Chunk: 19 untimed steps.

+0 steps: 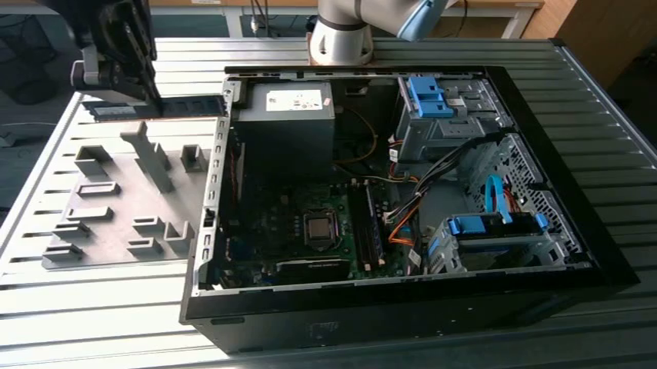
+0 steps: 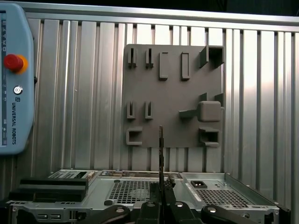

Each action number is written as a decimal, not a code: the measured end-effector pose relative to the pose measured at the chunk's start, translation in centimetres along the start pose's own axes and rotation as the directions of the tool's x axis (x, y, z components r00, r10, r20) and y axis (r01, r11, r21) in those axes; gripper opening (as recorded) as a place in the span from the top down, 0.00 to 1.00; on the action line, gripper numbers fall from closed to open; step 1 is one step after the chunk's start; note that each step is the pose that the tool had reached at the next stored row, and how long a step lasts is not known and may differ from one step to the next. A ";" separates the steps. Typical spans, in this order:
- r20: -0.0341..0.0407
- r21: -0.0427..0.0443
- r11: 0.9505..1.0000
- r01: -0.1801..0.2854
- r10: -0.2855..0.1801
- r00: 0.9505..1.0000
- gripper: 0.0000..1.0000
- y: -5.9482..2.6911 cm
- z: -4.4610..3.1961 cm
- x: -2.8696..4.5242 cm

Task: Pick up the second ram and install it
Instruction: 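Pick up the second ram and move it above second insertion slot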

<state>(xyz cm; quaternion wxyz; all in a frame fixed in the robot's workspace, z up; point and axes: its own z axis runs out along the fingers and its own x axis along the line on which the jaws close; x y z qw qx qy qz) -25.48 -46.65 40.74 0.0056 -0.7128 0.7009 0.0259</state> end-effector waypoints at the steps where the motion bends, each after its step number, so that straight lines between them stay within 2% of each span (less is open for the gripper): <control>1: 0.000 0.000 1.000 0.000 0.000 1.000 0.86 -0.14 0.00 0.00; 19: 0.000 0.000 1.000 0.000 0.000 1.000 0.86 -3.45 -0.10 0.06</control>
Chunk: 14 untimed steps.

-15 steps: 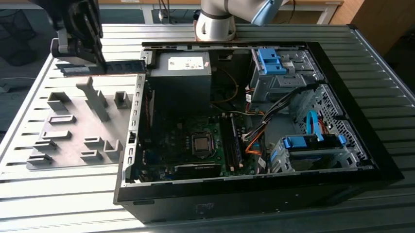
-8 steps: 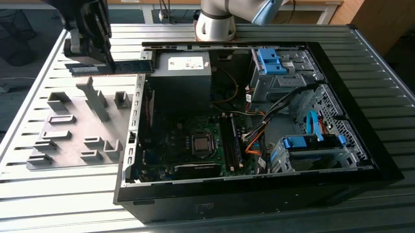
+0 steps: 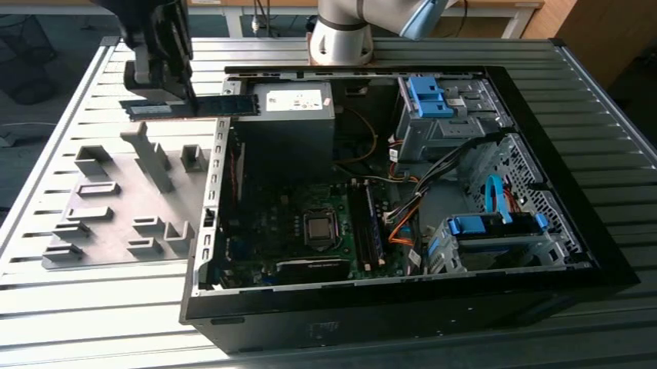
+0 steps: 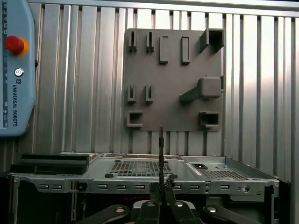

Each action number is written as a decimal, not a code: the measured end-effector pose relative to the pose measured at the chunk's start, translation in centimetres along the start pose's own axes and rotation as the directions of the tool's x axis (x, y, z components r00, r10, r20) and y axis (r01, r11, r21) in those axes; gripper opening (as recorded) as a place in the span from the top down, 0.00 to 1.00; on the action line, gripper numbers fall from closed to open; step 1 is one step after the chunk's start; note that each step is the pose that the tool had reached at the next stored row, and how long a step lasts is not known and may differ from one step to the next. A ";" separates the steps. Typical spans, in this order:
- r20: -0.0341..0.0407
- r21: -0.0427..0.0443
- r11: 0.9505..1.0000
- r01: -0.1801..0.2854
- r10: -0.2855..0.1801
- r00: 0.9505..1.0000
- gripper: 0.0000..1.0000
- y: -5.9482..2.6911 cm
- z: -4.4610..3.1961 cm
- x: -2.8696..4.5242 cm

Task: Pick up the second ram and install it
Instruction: 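Pick up the second ram and move it above second insertion slot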

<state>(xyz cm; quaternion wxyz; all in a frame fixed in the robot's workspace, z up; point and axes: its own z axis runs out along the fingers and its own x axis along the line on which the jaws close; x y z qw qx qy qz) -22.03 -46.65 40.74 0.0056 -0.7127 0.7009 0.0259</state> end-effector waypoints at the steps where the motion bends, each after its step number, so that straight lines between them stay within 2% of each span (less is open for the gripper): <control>1: 0.000 0.000 1.000 0.000 0.000 1.000 0.86 -0.20 -0.01 0.00; 14: 0.000 0.000 1.000 0.000 0.000 1.000 0.86 -2.68 -0.07 0.04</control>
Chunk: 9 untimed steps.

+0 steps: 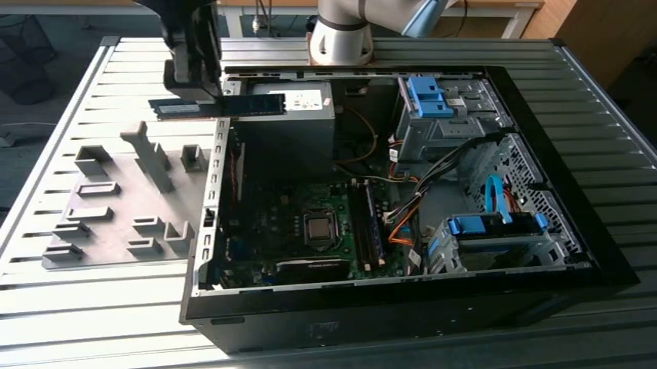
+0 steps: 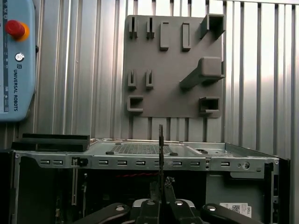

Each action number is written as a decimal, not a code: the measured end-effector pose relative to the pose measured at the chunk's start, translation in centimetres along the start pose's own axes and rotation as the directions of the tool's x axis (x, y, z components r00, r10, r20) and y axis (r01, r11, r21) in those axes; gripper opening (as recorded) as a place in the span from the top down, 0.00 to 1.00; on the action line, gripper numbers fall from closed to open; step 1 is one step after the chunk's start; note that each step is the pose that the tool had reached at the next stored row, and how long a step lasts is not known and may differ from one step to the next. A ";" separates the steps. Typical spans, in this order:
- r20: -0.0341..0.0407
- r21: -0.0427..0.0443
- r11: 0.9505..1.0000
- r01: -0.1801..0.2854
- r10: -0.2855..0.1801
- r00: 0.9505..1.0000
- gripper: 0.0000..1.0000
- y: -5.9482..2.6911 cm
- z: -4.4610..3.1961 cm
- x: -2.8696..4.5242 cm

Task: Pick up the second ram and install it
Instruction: 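Pick up the second ram and move it above second insertion slot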

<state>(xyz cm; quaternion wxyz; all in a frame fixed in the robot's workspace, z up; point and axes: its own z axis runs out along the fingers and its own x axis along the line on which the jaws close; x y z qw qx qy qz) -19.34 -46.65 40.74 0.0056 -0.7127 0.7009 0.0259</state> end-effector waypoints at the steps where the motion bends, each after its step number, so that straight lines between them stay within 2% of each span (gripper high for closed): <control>1: 0.000 0.000 1.000 0.000 0.000 1.000 0.86 -0.17 -0.01 0.01; 9: 0.000 0.000 1.000 0.000 0.000 1.000 0.86 -1.56 -0.05 0.03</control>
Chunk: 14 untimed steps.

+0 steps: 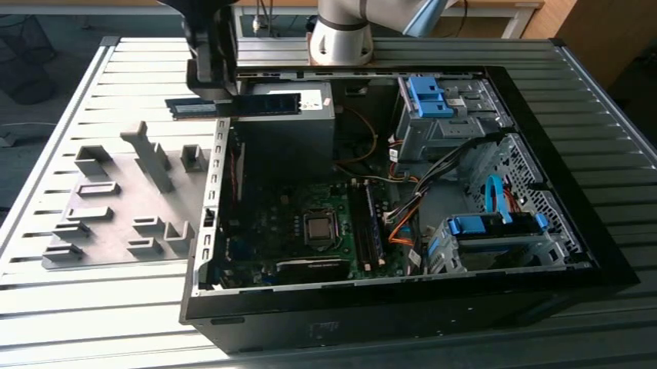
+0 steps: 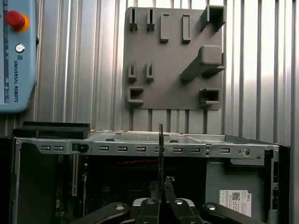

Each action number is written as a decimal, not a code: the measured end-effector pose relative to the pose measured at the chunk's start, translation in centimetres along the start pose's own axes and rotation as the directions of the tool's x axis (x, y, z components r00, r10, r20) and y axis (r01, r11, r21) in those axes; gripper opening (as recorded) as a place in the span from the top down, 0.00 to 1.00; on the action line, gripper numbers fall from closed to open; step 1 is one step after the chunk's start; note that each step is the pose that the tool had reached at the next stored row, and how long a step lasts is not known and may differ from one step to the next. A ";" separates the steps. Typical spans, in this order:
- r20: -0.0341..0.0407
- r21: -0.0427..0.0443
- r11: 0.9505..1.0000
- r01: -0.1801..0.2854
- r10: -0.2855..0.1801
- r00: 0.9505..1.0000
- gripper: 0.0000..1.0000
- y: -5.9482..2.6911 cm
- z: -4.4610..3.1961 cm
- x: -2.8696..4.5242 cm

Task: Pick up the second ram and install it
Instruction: 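Pick up the second ram and move it above second insertion slot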

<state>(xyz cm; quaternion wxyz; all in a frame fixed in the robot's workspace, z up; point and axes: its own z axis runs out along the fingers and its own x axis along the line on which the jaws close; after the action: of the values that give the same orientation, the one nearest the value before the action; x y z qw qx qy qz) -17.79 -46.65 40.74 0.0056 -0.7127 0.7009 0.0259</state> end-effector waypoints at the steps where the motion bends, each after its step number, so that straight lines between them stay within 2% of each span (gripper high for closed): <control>1: 0.000 0.000 1.000 0.000 0.000 1.000 0.86 -0.16 0.00 0.00; 5: 0.000 0.000 1.000 0.000 0.000 1.000 0.86 -0.68 -0.02 0.01; 14: 0.000 0.000 1.000 0.000 0.000 1.000 0.86 -0.82 -0.02 0.01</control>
<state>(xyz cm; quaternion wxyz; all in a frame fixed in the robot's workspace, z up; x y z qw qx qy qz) -16.97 -46.64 40.74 0.0055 -0.7128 0.7009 0.0259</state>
